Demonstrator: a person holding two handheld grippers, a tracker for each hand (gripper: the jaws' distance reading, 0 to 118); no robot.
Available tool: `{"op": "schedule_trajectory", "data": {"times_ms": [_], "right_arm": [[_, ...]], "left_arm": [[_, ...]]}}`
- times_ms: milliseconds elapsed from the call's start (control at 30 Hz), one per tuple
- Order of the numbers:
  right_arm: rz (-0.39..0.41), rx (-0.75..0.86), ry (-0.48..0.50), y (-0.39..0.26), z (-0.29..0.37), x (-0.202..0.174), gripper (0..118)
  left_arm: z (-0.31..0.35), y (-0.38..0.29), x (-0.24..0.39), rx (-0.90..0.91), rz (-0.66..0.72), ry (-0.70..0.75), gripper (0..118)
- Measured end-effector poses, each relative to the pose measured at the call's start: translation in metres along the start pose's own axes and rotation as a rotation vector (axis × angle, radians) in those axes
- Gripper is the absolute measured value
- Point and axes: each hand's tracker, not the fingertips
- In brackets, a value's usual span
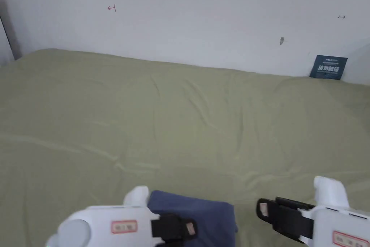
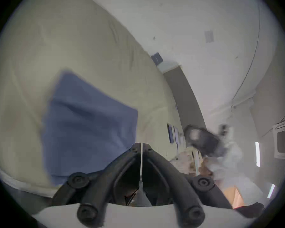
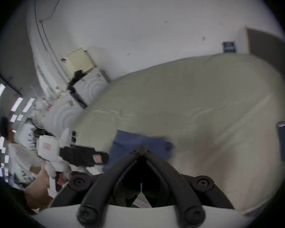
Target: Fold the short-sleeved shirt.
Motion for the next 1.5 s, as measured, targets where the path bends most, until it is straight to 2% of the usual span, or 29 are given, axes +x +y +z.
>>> {"op": "schedule_trajectory", "data": {"times_ms": [100, 167, 267, 300, 333, 367, 400, 433, 467, 500, 700, 800, 867, 900, 933, 967, 1000, 1033, 1067, 1200, 1267, 1333, 1400, 1500], "right_arm": [[-0.051, -0.1, 0.141, -0.007, -0.064, 0.01, 0], [-0.154, -0.187, 0.266, -0.016, -0.107, 0.021, 0], [-0.307, -0.326, 0.382, -0.034, -0.156, 0.041, 0], [-0.342, -0.383, 0.377, -0.043, -0.169, 0.05, 0], [-0.343, -0.429, 0.283, -0.052, -0.176, 0.058, 0], [-0.354, -0.44, 0.241, -0.06, -0.179, 0.066, 0], [-0.413, -0.373, 0.347, -0.066, -0.175, 0.077, 0], [-0.482, -0.311, 0.406, -0.068, -0.17, 0.084, 0], [-0.456, -0.321, 0.357, -0.068, -0.166, 0.084, 0], [-0.441, -0.326, 0.359, -0.07, -0.164, 0.084, 0], [-0.448, -0.332, 0.403, -0.069, -0.165, 0.087, 0], [-0.444, -0.318, 0.416, -0.071, -0.163, 0.087, 0], [-0.449, -0.309, 0.421, -0.071, -0.162, 0.088, 0], [-0.455, -0.307, 0.419, -0.071, -0.163, 0.088, 0], [-0.457, -0.306, 0.417, -0.071, -0.162, 0.087, 0], [-0.454, -0.306, 0.415, -0.07, -0.162, 0.086, 0], [-0.447, -0.304, 0.41, -0.07, -0.161, 0.084, 0], [-0.423, -0.303, 0.4, -0.068, -0.161, 0.083, 0], [-0.417, -0.301, 0.401, -0.068, -0.16, 0.083, 0], [-0.349, -0.255, 0.336, -0.062, -0.149, 0.078, 0], [-0.352, -0.222, 0.31, -0.06, -0.14, 0.082, 0], [-0.343, -0.209, 0.296, -0.056, -0.13, 0.082, 0], [-0.282, -0.193, 0.267, -0.048, -0.12, 0.076, 0], [-0.251, -0.172, 0.27, -0.039, -0.107, 0.067, 0]], "left_arm": [[0.057, 0.03, -0.026, 0.133, -0.032, 0.146, 4], [0.077, 0.04, -0.052, 0.15, 0.008, 0.229, 4], [0.077, 0.053, -0.084, 0.116, 0.049, 0.224, 4], [0.075, 0.054, -0.089, 0.115, 0.06, 0.22, 4], [0.066, 0.052, -0.09, 0.108, 0.079, 0.194, 10], [0.061, 0.051, -0.095, 0.091, 0.104, 0.145, 23], [0.057, 0.05, -0.098, 0.076, 0.129, 0.112, 43], [0.052, 0.049, -0.101, 0.062, 0.147, 0.087, 74], [0.044, 0.047, -0.102, 0.048, 0.171, 0.049, 91], [0.037, 0.045, -0.104, 0.038, 0.182, 0.04, 100], [-0.019, 0.033, -0.101, -0.061, 0.208, -0.034, 100], [-0.052, 0.022, -0.101, -0.154, 0.224, 0.026, 99], [-0.058, 0.018, -0.093, -0.093, 0.192, -0.09, 98], [-0.064, 0.016, -0.09, -0.128, 0.196, -0.071, 96], [-0.068, 0.014, -0.088, -0.145, 0.187, -0.026, 86], [-0.069, 0.014, -0.089, -0.143, 0.169, 0.053, 61], [-0.063, 0.013, -0.099, -0.139, 0.158, 0.138, 25], [-0.06, 0.011, -0.109, -0.139, 0.286, -0.025, 26], [-0.058, 0.011, -0.11, -0.13, 0.324, -0.044, 26], [-0.05, 0.019, -0.1, -0.133, 0.141, 0.023, 26], [-0.043, 0.027, -0.104, -0.133, 0.148, 0.009, 26], [-0.025, 0.038, -0.106, -0.099, 0.099, 0.011, 26], [0.005, 0.055, -0.115, -0.038, 0.094, 0.005, 26], [0.063, 0.096, -0.128, 0.037, 0.063, 0.043, 26]]}}
